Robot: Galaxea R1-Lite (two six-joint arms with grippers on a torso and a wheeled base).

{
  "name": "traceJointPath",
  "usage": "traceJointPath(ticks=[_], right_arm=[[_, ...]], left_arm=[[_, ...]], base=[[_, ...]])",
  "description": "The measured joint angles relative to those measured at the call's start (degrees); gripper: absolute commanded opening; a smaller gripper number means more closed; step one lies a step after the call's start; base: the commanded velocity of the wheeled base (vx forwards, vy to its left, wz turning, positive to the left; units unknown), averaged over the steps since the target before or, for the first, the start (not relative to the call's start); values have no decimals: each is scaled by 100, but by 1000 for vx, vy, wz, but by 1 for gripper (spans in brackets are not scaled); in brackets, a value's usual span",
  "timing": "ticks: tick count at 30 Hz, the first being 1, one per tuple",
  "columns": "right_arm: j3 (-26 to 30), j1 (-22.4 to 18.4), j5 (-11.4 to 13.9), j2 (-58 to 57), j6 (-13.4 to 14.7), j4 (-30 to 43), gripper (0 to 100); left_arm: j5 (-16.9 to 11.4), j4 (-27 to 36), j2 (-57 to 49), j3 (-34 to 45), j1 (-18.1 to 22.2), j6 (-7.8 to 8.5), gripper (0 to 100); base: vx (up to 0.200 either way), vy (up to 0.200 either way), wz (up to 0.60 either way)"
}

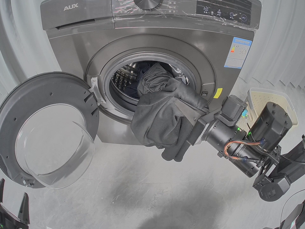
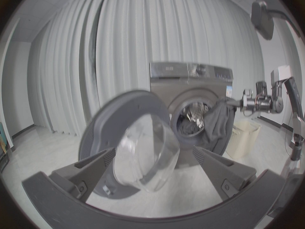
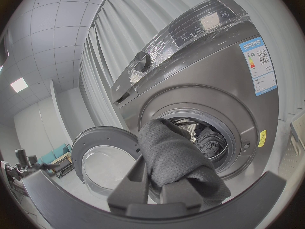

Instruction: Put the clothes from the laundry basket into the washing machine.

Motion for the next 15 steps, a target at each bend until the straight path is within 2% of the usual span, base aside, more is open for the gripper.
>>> traceJointPath(ticks=[4, 7, 8, 11, 15], right_arm=[[-201, 68, -126, 123, 2, -2, 0], [-350, 140, -202, 245, 7, -7, 0], [-401, 167, -222, 297, 9, -7, 0], [-482, 204, -246, 396, 9, -2, 0], [-591, 230, -240, 542, -17, 4, 0]], left_arm=[[-90, -350, 280, -252, 22, 21, 100], [-400, -499, 733, -321, -124, 16, 100], [-573, -540, 945, -336, -257, -17, 100], [-844, -617, 1367, -386, -599, -110, 100], [-1092, -914, 2202, -513, -1029, -217, 100]], base=[[0, 0, 0], [0, 0, 0], [0, 0, 0], [0, 0, 0], [0, 0, 0]])
